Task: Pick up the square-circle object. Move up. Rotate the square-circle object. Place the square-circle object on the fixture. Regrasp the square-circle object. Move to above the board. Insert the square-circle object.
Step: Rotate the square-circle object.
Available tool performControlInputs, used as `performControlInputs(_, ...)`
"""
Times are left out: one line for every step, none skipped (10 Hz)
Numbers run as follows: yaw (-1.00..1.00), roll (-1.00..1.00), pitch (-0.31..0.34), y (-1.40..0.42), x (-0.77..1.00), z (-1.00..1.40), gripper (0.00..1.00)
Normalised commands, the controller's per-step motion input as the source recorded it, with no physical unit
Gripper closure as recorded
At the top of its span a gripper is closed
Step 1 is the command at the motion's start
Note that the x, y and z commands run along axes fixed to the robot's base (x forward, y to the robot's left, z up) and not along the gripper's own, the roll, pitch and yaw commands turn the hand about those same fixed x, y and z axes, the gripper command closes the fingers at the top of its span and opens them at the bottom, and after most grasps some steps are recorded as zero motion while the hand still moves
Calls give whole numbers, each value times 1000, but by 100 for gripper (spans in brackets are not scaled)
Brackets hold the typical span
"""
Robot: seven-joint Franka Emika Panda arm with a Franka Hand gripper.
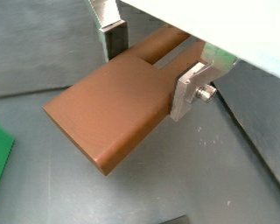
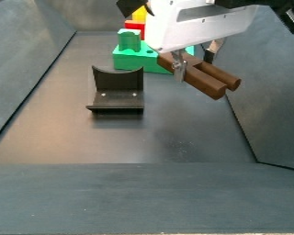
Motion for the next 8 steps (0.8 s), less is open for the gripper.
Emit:
performControlInputs(-1000,-18,-6,18,4,0,100)
performControlInputs(-1000,-20,-7,18,4,0,100)
performControlInputs(-1000,-24,-8,18,4,0,100)
performControlInputs(-1000,-29,-10,18,4,0,100)
performControlInputs(-1000,-38,-13,18,4,0,100)
performControlInputs(-799,-40,-14,18,4,0,100)
performControlInputs(-630,-40,-14,18,4,0,100)
performControlInputs(-368,-40,-14,18,4,0,100)
